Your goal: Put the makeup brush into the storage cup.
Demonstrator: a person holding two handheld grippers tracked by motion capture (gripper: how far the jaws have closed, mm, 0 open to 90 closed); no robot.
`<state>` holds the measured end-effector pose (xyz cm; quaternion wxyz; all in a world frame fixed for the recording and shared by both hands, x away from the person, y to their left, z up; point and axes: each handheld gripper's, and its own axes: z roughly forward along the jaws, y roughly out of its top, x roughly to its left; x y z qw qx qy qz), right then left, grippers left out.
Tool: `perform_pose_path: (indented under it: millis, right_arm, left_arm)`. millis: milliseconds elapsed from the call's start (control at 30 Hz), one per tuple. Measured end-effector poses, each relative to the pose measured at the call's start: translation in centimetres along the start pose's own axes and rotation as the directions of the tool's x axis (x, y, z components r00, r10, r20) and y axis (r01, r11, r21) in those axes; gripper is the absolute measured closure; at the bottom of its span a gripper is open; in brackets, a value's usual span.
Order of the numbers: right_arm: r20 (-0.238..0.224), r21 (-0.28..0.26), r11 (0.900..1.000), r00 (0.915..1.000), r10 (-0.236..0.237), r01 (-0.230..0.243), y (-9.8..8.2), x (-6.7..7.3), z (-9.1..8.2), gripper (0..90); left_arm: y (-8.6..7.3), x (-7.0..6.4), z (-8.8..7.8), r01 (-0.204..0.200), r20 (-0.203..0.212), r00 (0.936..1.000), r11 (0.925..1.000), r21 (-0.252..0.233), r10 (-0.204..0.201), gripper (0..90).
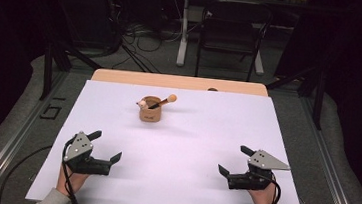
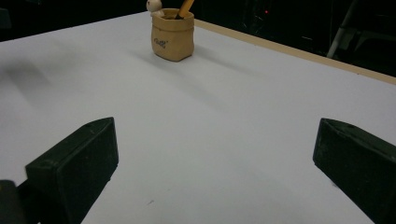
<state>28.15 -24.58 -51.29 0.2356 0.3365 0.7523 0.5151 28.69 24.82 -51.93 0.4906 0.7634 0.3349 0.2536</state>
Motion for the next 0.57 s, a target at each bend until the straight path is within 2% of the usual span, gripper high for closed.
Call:
perform_pose_path:
  millis: [233,333,567]
  right_arm:
    - [-0.007,0.019,1.0,0.9999,-0.01,0.01,-0.33,0.23,0.21,0.0]
    - [-0.007,0.018,1.0,0.9999,-0.012,0.012,-0.23,0.19,0.24,0.0]
    - [-0.007,0.015,1.0,1.0,-0.005,0.005,-0.18,-0.06,0.43,0.0]
  left_arm:
    - [-0.55,-0.58,0.14,0.003,0.01,0.9999,0.9999,0.015,-0.003,0.0]
    - [-0.66,-0.58,0.3,0.017,0.012,0.9998,0.9997,0.017,-0.017,0.0]
    - [-0.87,-0.47,1.01,0.024,0.027,0.9993,0.9983,0.053,-0.026,0.0]
